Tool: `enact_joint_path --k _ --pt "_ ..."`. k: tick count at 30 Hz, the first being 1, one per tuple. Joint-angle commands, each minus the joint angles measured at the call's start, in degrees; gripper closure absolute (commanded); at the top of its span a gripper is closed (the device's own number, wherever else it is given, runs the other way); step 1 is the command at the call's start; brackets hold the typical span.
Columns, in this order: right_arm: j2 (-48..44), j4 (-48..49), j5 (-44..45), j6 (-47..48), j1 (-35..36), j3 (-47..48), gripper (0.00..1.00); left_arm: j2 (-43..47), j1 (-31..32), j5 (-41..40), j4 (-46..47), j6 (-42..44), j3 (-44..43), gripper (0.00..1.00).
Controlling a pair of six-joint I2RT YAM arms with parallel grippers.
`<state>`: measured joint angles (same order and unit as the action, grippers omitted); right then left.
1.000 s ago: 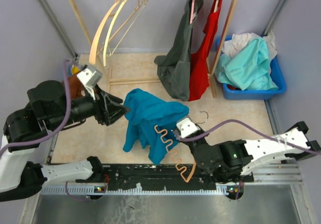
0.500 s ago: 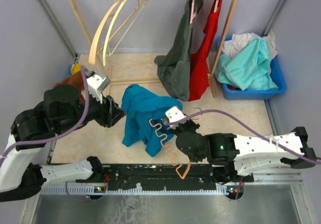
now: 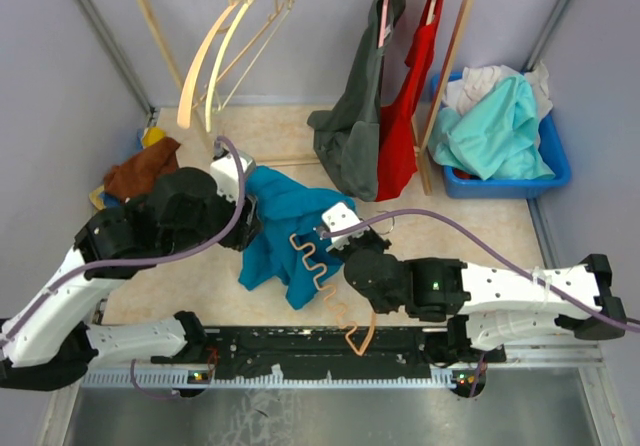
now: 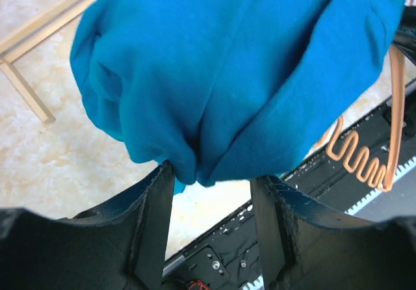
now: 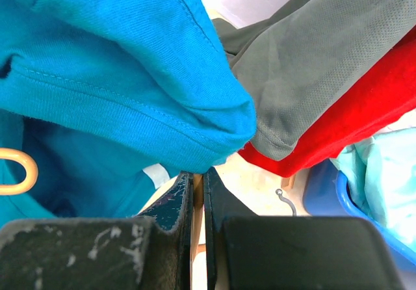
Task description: Place the t-shirt on the hanger
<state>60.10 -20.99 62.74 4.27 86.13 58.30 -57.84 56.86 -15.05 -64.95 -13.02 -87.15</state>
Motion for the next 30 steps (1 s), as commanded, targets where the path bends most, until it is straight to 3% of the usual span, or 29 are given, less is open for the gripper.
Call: enact_joint_path --k 1,4,8,16,26,30 --pt "-0.66 3.99 0.01 -1.01 -0.87 4.02 1.00 -1.34 0.09 -6.26 1.74 -0.75 -0.66 0.45" --pt "-1.00 3.71 0.05 -1.23 -0.87 3.80 1.00 -1.93 0.09 -8.41 2.43 -1.67 -1.64 0.60" --pt "-2.08 3.30 0.28 -1.61 -0.96 3.02 1.00 -2.10 0.09 -8.47 3.25 -2.10 -4.43 1.00" --pt "-4.21 1.99 0.12 -2.71 -1.31 1.02 1.00 -3.25 0.09 -5.26 1.66 -1.75 -18.34 1.00" --pt "-7.12 1.75 -2.11 -1.53 -1.32 -1.30 1.00 -14.03 0.09 -5.85 -2.01 2.36 -36.22 1.00" --pt "-9.18 2.93 -4.01 0.08 -1.18 -2.05 1.00 -17.19 0.09 -7.28 -3.77 2.86 -38.17 1.00"
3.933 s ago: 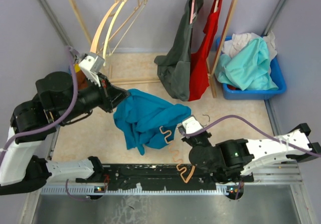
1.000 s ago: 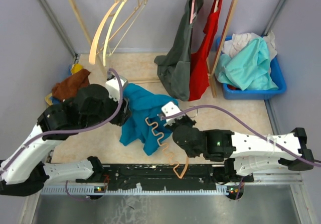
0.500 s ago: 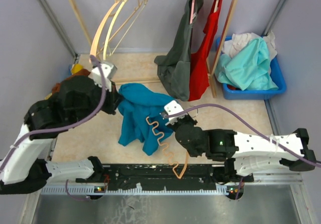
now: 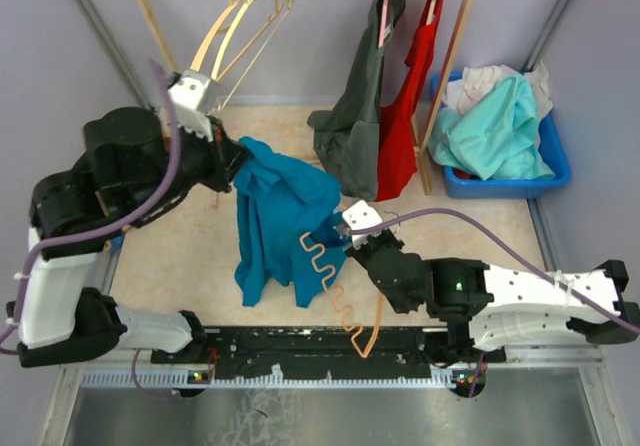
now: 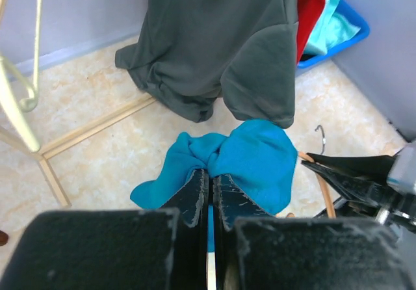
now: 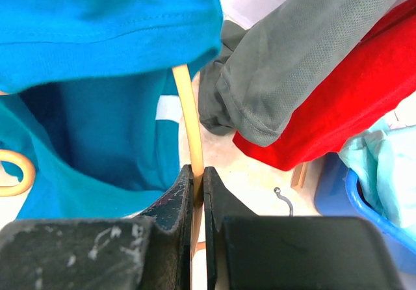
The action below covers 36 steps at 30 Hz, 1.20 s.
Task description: Place the t-shirt on the hanger
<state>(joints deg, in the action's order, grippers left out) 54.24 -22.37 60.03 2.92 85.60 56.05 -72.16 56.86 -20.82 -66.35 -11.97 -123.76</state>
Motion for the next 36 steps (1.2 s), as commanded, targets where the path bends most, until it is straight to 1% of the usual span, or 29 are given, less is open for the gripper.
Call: enact_joint_path --k 1,4,7,10,12,15,18,23,26,31,33,36 --pt "-3.87 5.01 -1.61 1.95 -0.55 -0.13 1.00 -3.20 0.09 -2.37 -2.69 1.79 -1.23 1.00" --pt "-5.63 7.35 -2.18 3.80 0.05 -0.99 1.00 -3.43 0.09 -4.77 -3.74 1.38 -0.05 1.00" --pt "-7.66 10.36 -2.64 5.65 0.50 -2.04 1.00 -3.29 0.09 -8.92 -5.64 0.81 0.70 1.00" --pt "-7.99 11.55 -3.07 6.49 0.61 -2.13 1.00 -3.43 0.09 -11.95 -7.65 0.21 0.65 0.91" --pt "-7.26 11.69 -2.68 6.84 0.50 -1.94 1.00 -3.09 0.09 -11.17 -7.68 -0.05 0.50 0.85" --pt "-5.69 11.54 -1.51 7.12 0.55 -1.59 1.00 -1.76 0.11 -9.77 -6.72 -0.42 0.40 0.71" --pt "-4.52 11.23 -0.98 6.87 0.58 -1.24 1.00 -0.28 0.09 -9.41 -5.73 -0.17 0.31 0.69" --pt "-3.93 10.91 -0.92 6.47 0.53 -0.58 1.00 0.79 0.09 -10.71 -5.97 0.36 0.34 0.61" --pt "-3.51 10.34 -0.71 6.00 0.55 0.12 1.00 2.15 0.09 -11.02 -6.07 0.15 0.32 0.60" --pt "-1.25 8.76 0.37 5.53 0.44 1.95 1.00 3.56 0.09 -7.12 -7.74 -2.17 2.05 0.61" --pt "0.13 7.24 0.64 4.60 -0.21 3.14 1.00 4.36 0.09 -5.32 -8.42 -3.60 4.34 0.64" --pt "1.90 5.77 0.12 2.86 -1.43 4.56 1.00 7.81 0.09 -3.38 -7.75 -6.18 10.71 0.65"
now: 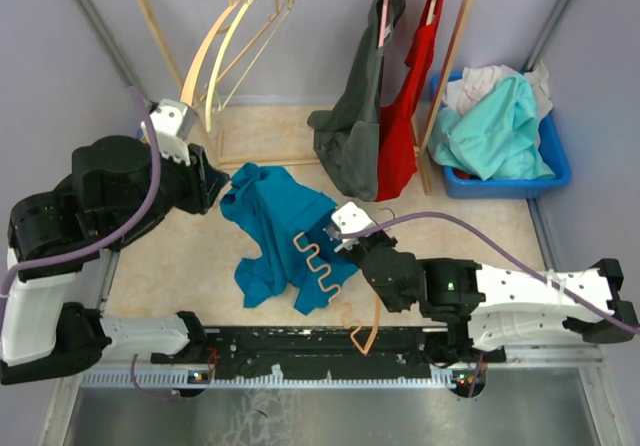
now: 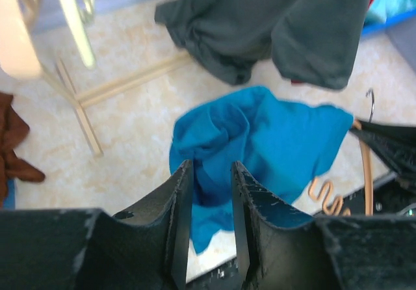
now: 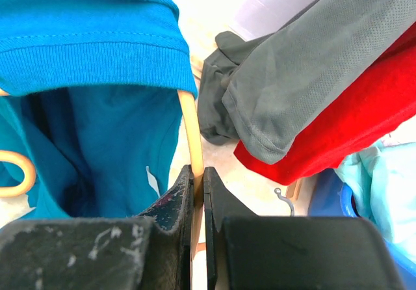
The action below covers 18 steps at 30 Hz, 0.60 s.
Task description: Place the t-shirt on the hanger
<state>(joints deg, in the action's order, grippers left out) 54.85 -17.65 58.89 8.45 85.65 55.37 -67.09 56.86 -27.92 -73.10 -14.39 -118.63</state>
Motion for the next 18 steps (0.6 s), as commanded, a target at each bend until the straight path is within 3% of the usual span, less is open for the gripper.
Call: enact_joint_path --k 1,14,18 --pt "1.99 0.63 0.83 -3.21 -1.98 5.73 1.00 4.13 0.09 4.16 -0.61 -4.63 7.52 0.65" --pt "10.60 -6.30 -3.19 -10.70 -5.63 16.54 1.00 20.28 0.09 15.69 14.69 -15.06 39.09 0.66" --pt "11.14 -6.93 -5.36 -12.60 -6.38 18.31 1.00 24.57 0.09 19.76 26.72 -18.24 51.36 0.66"
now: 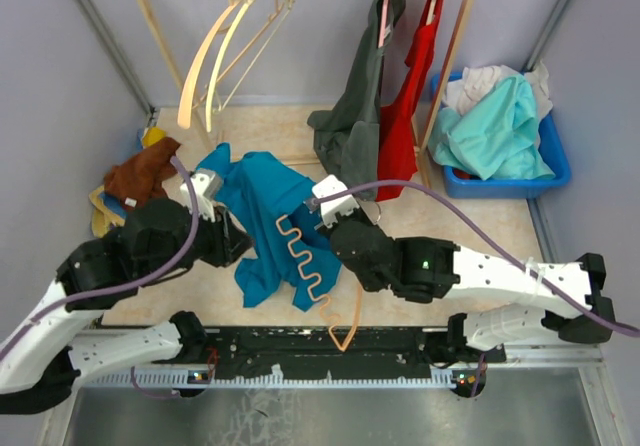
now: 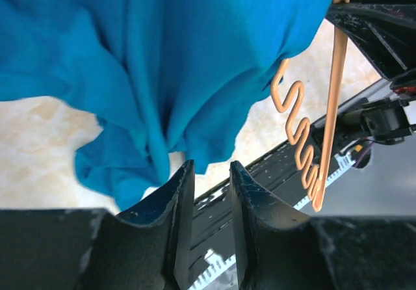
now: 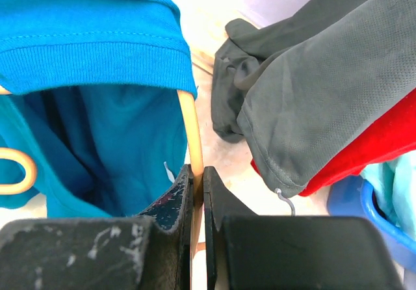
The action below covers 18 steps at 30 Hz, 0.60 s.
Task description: Place the t-shirt on the hanger
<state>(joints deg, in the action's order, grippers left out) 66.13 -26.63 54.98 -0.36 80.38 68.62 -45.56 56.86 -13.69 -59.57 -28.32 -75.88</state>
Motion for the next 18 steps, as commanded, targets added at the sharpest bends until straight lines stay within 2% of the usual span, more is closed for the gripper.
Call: enact_joint_path --k 1,5,10,14,18 --pt "-0.06 1.84 -1.98 -4.20 -1.24 5.57 1.00 4.14 0.09 5.40 16.35 -4.92 11.43 0.66" --pt "0.55 0.80 -3.17 -5.32 -1.71 7.89 1.00 7.67 0.09 5.01 27.46 -5.94 21.01 0.64" --pt "1.02 0.12 -3.82 -5.36 -1.80 9.78 1.00 10.37 0.17 4.68 37.88 -6.16 28.21 0.62" --pt "1.11 0.26 -4.08 -5.42 -2.04 9.99 1.00 11.71 0.34 6.46 46.31 -7.32 32.16 0.61" --pt "0.89 0.42 -4.35 -5.60 -2.24 9.72 1.00 13.29 0.62 5.87 50.95 -9.27 34.95 0.60"
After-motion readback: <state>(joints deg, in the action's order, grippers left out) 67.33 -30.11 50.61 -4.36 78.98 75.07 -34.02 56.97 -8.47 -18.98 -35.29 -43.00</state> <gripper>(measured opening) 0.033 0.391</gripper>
